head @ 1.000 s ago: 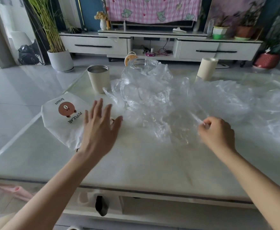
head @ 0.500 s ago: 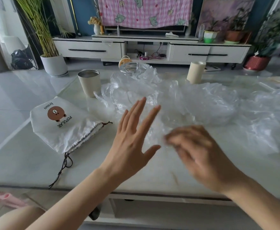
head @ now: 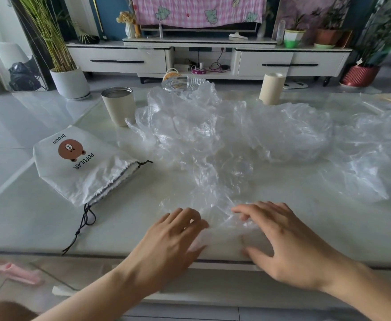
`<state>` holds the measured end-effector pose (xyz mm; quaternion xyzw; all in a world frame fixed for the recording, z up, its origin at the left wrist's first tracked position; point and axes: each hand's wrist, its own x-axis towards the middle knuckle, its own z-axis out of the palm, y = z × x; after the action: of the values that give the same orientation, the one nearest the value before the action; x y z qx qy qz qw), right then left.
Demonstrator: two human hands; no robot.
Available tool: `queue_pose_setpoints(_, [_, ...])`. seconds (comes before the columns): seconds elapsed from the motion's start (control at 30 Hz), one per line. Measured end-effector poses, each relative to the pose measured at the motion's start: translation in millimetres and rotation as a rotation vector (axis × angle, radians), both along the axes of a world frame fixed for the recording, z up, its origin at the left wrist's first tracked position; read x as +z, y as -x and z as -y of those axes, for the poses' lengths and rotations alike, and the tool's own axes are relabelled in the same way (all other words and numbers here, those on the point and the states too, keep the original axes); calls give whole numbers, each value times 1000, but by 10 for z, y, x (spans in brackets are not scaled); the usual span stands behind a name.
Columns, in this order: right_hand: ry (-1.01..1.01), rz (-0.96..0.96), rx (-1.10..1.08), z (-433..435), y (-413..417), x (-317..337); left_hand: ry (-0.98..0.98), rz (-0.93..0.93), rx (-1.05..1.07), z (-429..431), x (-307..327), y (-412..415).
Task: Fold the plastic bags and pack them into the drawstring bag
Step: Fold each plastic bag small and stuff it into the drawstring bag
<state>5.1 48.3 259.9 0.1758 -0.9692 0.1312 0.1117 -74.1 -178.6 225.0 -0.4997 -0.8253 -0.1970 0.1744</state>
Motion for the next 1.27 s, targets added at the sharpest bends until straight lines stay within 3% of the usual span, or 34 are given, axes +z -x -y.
queue_pose_setpoints(0.1, [-119, -139, 24, 136, 33, -12, -16, 3, -13, -8, 15, 7])
queue_pose_setpoints(0.17, [-85, -158, 52, 173, 84, -71, -42, 60, -37, -10, 74, -11])
queue_pose_setpoints(0.23, [117, -109, 39, 173, 141, -68, -92, 172, -12, 27, 169, -8])
queue_pose_setpoints(0.33, [740, 111, -121, 181, 195, 125, -290, 412, 165, 88, 352, -6])
queue_pose_setpoints(0.4, [1005, 177, -197, 190, 233, 203, -485, 614, 269, 51, 447, 9])
queue_pose_setpoints(0.53, [1144, 261, -281, 335, 295, 192, -884, 1256, 430, -4, 571, 27])
queue_pose_setpoints(0.6, [1133, 251, -307, 411, 301, 180, -948, 1366, 488, -33, 571, 5])
queue_pose_setpoints(0.67, [1126, 234, -327, 472, 308, 200, -915, 1258, 548, -60, 560, 5])
queue_pose_setpoints(0.77, [1163, 244, -352, 509, 333, 262, -717, 982, 549, -31, 586, 104])
queue_pose_setpoints(0.9, [1146, 275, -406, 421, 409, 314, -494, 820, 487, 125, 616, 249])
queue_pose_setpoints(1.07, [1013, 157, -337, 415, 526, 238, -520, 588, 494, 247, 575, 348])
queue_pose_setpoints(1.17, [924, -55, -169, 410, 545, 290, -650, 180, 439, 314, 646, 364])
queue_pose_setpoints(1.27, [583, -296, 12, 305, 465, 387, -597, -220, 161, 425, 717, 292])
